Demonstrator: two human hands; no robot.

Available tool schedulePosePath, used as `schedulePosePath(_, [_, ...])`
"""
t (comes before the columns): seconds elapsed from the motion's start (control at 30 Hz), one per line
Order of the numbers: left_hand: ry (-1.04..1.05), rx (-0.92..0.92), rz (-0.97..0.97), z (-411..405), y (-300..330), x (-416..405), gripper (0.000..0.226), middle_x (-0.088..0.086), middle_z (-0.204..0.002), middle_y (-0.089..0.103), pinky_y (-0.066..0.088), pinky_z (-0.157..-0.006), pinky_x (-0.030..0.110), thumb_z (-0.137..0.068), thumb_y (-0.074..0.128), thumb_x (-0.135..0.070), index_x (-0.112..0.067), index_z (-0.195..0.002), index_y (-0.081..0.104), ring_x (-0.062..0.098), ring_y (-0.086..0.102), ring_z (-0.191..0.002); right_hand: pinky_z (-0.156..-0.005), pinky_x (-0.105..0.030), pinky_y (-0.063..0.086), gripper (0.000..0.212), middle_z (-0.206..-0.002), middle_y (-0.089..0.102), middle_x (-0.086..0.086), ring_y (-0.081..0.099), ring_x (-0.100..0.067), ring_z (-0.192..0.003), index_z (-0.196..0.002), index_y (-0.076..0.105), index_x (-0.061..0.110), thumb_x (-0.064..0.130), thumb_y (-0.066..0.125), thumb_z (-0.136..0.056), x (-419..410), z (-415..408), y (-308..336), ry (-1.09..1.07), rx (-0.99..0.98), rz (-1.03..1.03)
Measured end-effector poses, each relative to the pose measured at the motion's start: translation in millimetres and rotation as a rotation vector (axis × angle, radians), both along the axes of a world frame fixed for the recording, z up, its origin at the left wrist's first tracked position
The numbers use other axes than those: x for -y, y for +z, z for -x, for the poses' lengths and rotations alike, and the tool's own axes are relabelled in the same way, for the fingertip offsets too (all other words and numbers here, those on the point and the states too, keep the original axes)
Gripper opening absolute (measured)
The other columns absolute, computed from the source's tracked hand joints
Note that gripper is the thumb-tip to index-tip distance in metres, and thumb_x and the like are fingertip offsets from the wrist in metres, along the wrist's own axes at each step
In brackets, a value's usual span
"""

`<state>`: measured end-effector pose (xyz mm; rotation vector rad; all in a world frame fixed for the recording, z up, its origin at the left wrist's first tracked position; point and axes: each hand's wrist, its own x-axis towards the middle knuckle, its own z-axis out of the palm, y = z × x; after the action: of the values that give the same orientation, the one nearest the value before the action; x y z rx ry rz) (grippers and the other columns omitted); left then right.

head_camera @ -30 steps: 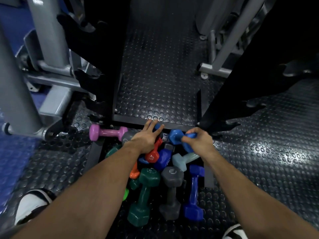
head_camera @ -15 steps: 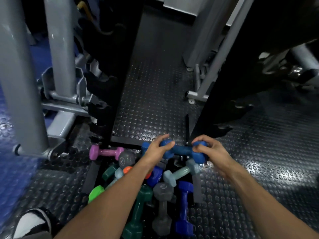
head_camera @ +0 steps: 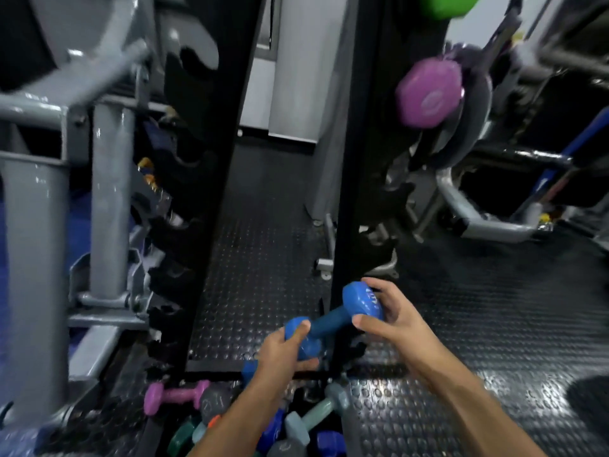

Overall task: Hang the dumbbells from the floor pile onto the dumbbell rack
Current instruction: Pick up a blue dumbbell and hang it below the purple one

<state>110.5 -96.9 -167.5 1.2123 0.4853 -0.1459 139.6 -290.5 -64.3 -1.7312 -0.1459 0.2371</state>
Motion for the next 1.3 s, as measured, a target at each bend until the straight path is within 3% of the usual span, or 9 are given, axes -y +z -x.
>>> schedulePosePath(0.17, [-0.015,0.214,-0.062,-1,91,19,0.024,0.011,-0.106,0.075,0.064,-0.079,0.045,-0.099,0.065,-0.033,-0.015,-0.114,0.069,0.022,0.076,-0.078,-0.061,-0.025,0.056,0.064,-0.108,0.072,-0.014,0.072,-0.022,-0.075,-0.126,0.053,0.014,0.02,0.089,-0.074,15,4,79,-0.133,0.24,-0.095])
schedulePosePath(0.3, [-0.11,0.371,-0.028,-1,146,26,0.039,0.007,-0.092,0.072,0.056,-0.067,0.034,-0.087,0.079,-0.015,-0.009,-0.123,0.064,0.022,0.066,-0.071,-0.06,-0.022,0.051,0.038,-0.096,0.075,-0.001,0.067,-0.006,-0.077,-0.111,0.059,0.014,0.03,0.08,-0.084,22,-11,135,-0.22,0.344,-0.116])
schedulePosePath(0.43, [-0.18,0.506,-0.064,-1,188,36,0.04,0.014,-0.094,0.074,0.058,-0.074,0.036,-0.083,0.081,-0.003,-0.008,-0.119,0.063,0.024,0.068,-0.073,-0.056,-0.018,0.05,0.018,-0.072,0.067,0.008,0.062,-0.004,-0.068,-0.087,0.059,0.017,0.03,0.064,-0.099,28,-43,173,-0.366,0.354,-0.208])
schedulePosePath(0.6, [-0.083,0.53,-0.249,-32,216,55,0.071,0.016,-0.092,0.075,0.059,-0.072,0.052,-0.051,0.099,-0.037,-0.009,-0.101,0.057,0.031,0.07,-0.068,-0.048,-0.021,0.05,0.029,-0.083,0.068,-0.005,0.061,-0.016,-0.067,-0.104,0.068,0.012,0.04,0.059,-0.101,35,-86,196,-0.396,0.131,-0.397])
schedulePosePath(0.67, [-0.075,0.516,-0.305,-42,216,64,0.078,0.015,-0.086,0.076,0.06,-0.07,0.052,-0.041,0.097,-0.045,-0.01,-0.097,0.056,0.04,0.073,-0.071,-0.057,-0.029,0.055,0.023,-0.089,0.063,-0.01,0.062,-0.021,-0.072,-0.103,0.062,0.01,0.032,0.054,-0.1,42,-103,200,-0.394,0.062,-0.508])
schedulePosePath(0.87, [0.076,0.475,-0.203,-60,219,94,0.047,0.016,-0.073,0.075,0.061,-0.058,0.033,-0.078,0.088,-0.025,-0.001,-0.1,0.053,0.031,0.075,-0.062,-0.062,-0.026,0.06,0.015,-0.087,0.061,-0.016,0.063,-0.024,-0.078,-0.103,0.059,0.0,0.008,0.048,-0.098,41,-143,186,-0.38,-0.01,-0.491])
schedulePosePath(1.03, [0.131,0.498,-0.103,-80,229,109,0.037,0.019,-0.064,0.072,0.061,-0.063,0.051,-0.089,0.078,-0.021,0.002,-0.096,0.05,0.035,0.074,-0.059,-0.042,-0.02,0.051,0.018,-0.084,0.057,-0.013,0.058,-0.019,-0.059,-0.109,0.062,-0.001,0.013,0.054,-0.101,31,-167,188,-0.451,0.052,-0.294])
schedulePosePath(1.2, [0.205,0.523,-0.132,-89,237,103,0.039,0.016,-0.061,0.072,0.059,-0.057,0.039,-0.091,0.076,-0.028,0.0,-0.095,0.049,0.028,0.073,-0.055,-0.034,-0.015,0.038,0.012,-0.075,0.058,-0.009,0.052,-0.004,-0.033,-0.101,0.063,0.001,0.013,0.059,-0.101,13,-184,194,-0.411,0.113,-0.227])
schedulePosePath(1.3, [0.218,0.493,-0.116,-94,234,96,0.038,0.015,-0.059,0.071,0.063,-0.063,0.048,-0.089,0.078,-0.027,-0.005,-0.09,0.048,0.03,0.074,-0.056,-0.03,-0.014,0.031,0.02,-0.068,0.054,-0.008,0.046,-0.004,-0.031,-0.08,0.058,0.006,0.005,0.057,-0.1,-5,-191,197,-0.377,0.135,-0.185])
